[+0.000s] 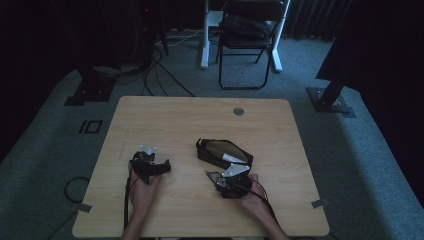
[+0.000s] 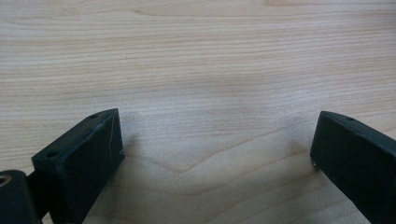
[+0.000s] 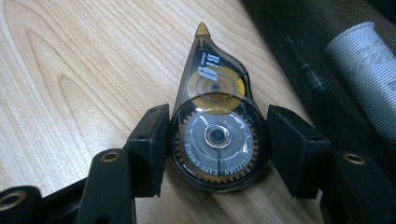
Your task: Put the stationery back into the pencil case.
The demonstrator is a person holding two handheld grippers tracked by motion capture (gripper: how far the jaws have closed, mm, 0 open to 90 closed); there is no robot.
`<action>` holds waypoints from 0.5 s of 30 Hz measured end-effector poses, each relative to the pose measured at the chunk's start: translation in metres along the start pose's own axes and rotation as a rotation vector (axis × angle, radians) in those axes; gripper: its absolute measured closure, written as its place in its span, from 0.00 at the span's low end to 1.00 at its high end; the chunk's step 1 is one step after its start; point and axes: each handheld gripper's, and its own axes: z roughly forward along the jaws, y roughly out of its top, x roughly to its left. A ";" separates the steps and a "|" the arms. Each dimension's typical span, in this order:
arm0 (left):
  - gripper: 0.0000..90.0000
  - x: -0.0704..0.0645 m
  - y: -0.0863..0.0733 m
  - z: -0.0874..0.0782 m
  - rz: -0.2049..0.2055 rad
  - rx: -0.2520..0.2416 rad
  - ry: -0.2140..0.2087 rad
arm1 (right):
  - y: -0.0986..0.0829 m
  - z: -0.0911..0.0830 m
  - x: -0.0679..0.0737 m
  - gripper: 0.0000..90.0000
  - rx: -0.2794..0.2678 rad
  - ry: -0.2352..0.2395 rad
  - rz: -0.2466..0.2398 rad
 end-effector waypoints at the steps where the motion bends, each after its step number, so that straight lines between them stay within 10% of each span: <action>1: 0.03 0.000 0.000 0.000 0.000 0.000 0.000 | 0.000 0.000 0.000 0.46 0.000 0.000 0.000; 15: 0.03 0.000 0.000 0.000 0.000 0.000 0.000 | 0.005 -0.014 0.001 0.46 -0.050 -0.010 -0.017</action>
